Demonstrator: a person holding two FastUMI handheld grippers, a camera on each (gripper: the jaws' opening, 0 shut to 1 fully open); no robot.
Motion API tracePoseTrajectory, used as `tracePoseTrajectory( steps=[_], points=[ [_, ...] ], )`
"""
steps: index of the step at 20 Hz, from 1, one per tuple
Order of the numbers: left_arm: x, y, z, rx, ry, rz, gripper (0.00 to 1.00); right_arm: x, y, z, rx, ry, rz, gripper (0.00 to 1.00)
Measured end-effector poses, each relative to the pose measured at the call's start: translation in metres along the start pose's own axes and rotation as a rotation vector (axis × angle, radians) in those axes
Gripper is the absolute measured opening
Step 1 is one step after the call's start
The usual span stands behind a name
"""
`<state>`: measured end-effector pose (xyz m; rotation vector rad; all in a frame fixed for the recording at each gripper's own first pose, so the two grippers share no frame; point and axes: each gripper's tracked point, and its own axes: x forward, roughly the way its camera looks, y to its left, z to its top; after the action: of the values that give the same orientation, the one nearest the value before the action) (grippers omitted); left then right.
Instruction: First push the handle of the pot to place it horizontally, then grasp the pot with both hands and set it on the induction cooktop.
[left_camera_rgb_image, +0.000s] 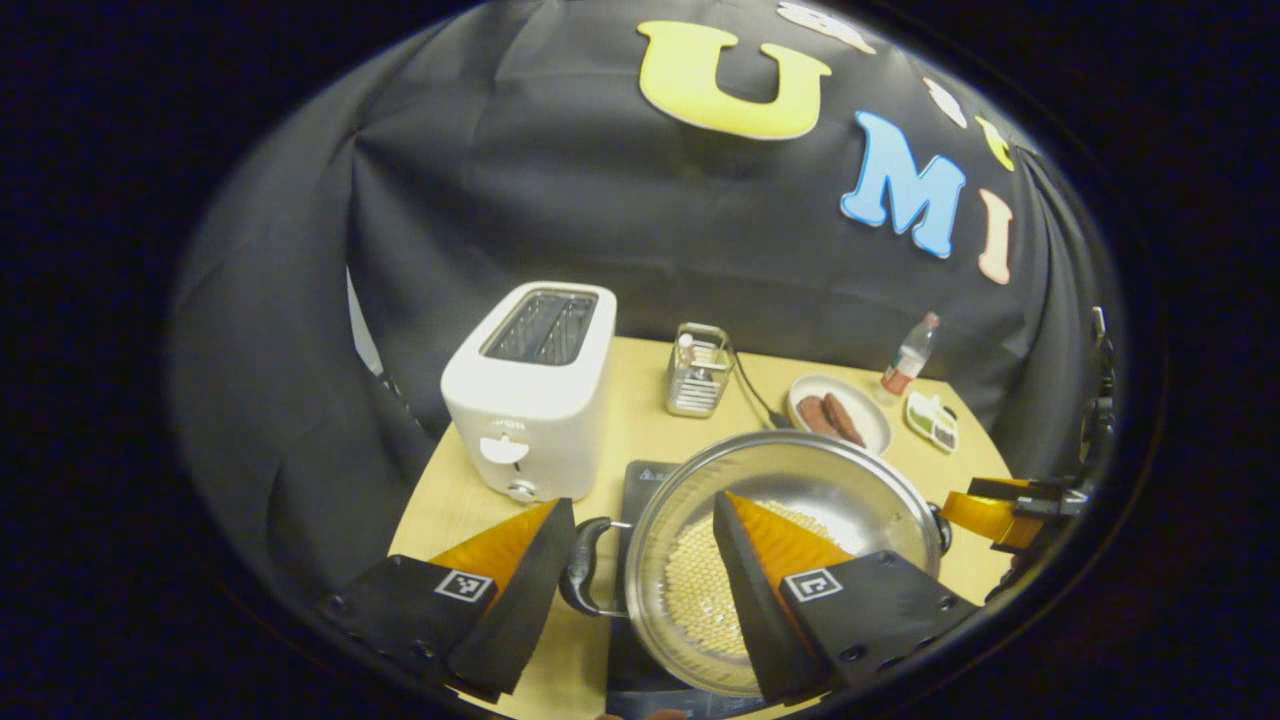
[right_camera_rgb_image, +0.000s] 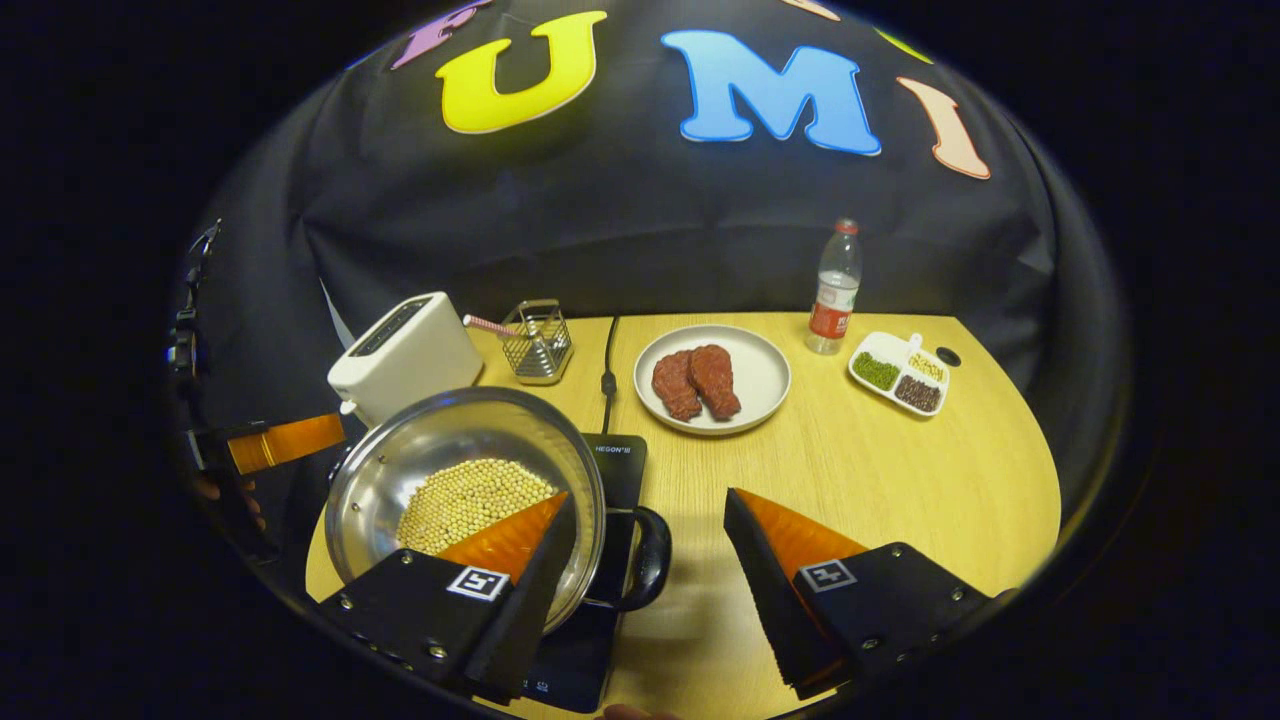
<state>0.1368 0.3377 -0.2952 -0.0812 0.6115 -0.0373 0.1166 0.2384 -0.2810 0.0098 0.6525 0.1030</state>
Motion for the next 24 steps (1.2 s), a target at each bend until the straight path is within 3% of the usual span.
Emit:
tracePoseTrajectory(
  steps=[5,12,15,16,17,19,24],
  points=[
    [-0.07,-0.094,0.042,-0.017,-0.175,-0.057,0.9,-0.07,-0.022,0.043,-0.011,-0.165,0.015,0.9],
    [-0.168,-0.221,0.118,0.094,-0.451,-0.111,0.89,-0.173,-0.079,0.122,-0.025,-0.433,-0.011,0.9],
    [-0.207,-0.263,0.153,0.123,-0.572,-0.1,0.96,-0.207,-0.101,0.149,-0.018,-0.509,-0.006,0.86],
    [-0.217,-0.277,0.158,0.122,-0.59,-0.108,1.0,-0.221,-0.109,0.154,-0.022,-0.526,-0.01,0.97],
    [-0.222,-0.291,0.159,0.115,-0.602,-0.113,0.99,-0.23,-0.119,0.16,-0.028,-0.55,-0.02,0.99],
    [-0.229,-0.311,0.157,0.117,-0.603,-0.123,0.98,-0.244,-0.134,0.172,-0.045,-0.598,-0.028,0.99],
    [-0.237,-0.337,0.158,0.118,-0.603,-0.061,0.98,-0.257,-0.153,0.174,-0.069,-0.607,0.006,0.99]
  ],
)
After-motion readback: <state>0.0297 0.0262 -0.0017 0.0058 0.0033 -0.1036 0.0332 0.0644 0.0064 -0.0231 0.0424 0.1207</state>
